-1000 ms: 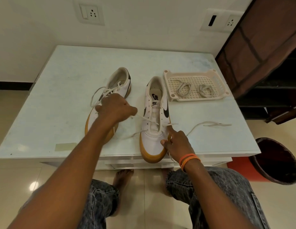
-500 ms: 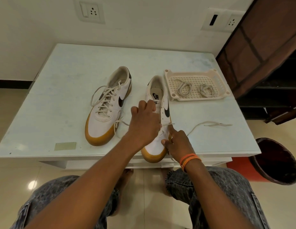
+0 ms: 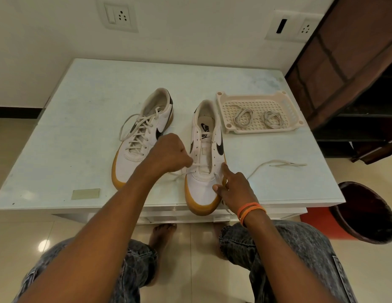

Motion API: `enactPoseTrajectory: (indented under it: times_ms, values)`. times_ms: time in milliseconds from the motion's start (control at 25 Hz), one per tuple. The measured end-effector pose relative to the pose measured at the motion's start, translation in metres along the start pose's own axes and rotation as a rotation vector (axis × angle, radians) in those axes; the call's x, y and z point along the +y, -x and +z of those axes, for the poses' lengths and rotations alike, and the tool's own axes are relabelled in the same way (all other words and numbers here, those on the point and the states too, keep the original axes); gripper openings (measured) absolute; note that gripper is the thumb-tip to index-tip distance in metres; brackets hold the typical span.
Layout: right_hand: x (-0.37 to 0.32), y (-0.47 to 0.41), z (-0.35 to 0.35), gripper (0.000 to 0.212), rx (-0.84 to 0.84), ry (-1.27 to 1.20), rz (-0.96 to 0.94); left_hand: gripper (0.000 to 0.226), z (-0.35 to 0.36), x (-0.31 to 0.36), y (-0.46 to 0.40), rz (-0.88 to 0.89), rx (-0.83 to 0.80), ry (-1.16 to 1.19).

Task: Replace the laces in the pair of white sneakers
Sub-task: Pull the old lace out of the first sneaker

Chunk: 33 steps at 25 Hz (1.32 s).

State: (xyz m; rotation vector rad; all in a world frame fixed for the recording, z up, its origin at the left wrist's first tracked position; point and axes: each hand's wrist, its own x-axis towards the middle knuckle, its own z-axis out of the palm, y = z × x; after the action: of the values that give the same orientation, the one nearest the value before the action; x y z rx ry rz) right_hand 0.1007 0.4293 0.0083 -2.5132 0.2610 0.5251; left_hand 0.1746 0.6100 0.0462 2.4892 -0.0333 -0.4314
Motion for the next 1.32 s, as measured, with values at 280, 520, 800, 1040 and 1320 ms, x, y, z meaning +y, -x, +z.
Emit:
enactPoseTrajectory:
  times_ms: [280, 520, 800, 1040, 1320]
  values:
    - [0.006, -0.003, -0.002, 0.071, -0.004, -0.033, -0.026, 0.014, -0.016, -0.015, 0.013, -0.044, 0.189, -0.363]
    - [0.01, -0.012, -0.023, 0.053, 0.126, -0.187, -0.106, 0.021, 0.006, 0.003, 0.014, 0.24, 0.131, -0.152]
    - [0.007, -0.04, -0.036, 0.08, 0.183, 0.044, -0.533, 0.015, 0.047, 0.014, 0.014, 0.375, 0.086, -0.264]
    - [0.004, -0.045, -0.027, 0.065, 0.135, 0.178, -0.546, 0.016, 0.046, 0.022, 0.014, 0.378, 0.004, -0.297]
    - [0.007, -0.046, -0.031, 0.073, 0.124, 0.088, -0.565, 0.011, 0.011, -0.001, 0.004, 0.277, -0.299, 0.044]
